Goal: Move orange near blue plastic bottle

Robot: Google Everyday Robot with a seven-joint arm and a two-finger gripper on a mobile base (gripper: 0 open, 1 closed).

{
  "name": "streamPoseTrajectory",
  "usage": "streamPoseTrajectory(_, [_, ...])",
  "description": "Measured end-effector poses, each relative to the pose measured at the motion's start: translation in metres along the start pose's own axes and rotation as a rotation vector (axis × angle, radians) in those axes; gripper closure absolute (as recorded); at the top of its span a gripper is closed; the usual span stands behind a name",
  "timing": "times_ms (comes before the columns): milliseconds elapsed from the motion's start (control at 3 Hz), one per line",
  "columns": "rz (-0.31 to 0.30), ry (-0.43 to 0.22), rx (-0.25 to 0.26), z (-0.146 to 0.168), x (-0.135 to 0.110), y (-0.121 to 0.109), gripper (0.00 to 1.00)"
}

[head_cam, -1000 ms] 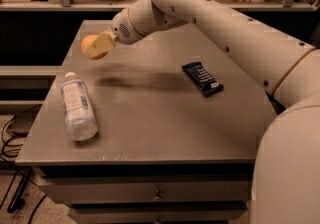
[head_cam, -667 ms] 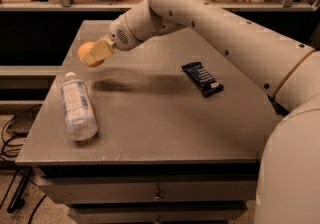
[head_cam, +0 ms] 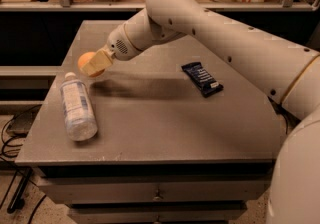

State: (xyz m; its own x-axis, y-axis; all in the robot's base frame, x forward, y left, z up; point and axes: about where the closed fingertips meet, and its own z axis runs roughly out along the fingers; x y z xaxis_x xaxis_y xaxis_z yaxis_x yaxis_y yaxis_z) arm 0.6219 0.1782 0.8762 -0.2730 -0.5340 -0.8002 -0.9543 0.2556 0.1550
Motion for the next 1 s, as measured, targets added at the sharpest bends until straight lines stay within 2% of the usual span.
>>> streamPoseTrajectory(333, [0.005,0.007,-0.011,0.0033,0.0078,0.0054,0.12])
streamPoseTrajectory(667, [0.016,0.009,-0.024,0.0093,0.0149,0.0096,0.00])
streamPoseTrajectory(1000, [0.017,0.009,-0.025,0.0096,0.0153,0.0099,0.00])
